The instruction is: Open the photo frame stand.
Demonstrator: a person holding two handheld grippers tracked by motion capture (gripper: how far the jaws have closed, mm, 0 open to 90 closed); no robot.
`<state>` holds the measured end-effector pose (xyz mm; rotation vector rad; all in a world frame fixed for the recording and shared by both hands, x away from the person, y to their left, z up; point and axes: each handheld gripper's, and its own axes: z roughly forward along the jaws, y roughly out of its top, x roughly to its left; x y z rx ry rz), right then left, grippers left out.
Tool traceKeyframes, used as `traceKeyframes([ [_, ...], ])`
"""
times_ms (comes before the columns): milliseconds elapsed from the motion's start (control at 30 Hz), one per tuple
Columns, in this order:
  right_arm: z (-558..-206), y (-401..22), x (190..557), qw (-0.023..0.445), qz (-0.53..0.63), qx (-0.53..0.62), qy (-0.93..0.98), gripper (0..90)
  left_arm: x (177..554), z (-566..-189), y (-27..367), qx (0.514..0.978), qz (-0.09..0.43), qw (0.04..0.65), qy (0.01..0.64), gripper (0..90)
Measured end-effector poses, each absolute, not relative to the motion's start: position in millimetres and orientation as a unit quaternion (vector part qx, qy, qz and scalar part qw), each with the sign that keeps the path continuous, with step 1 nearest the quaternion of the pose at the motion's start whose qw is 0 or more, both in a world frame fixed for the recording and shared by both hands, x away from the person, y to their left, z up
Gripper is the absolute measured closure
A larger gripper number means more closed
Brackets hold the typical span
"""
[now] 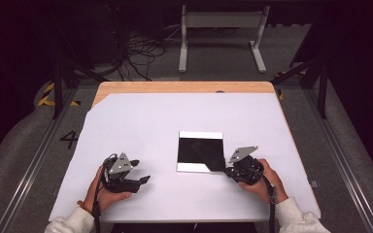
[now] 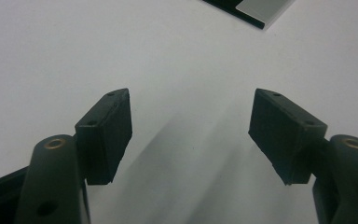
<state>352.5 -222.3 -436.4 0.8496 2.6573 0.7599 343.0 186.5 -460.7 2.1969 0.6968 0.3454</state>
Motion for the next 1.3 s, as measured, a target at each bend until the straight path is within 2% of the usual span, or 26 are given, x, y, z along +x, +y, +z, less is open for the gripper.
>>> traceKeyframes([
  [1300,-425,-230,349,0.133,0.315,0.294,0.892,82.6,345,-461,185,0.868,0.129,0.394,0.274,29.3],
])
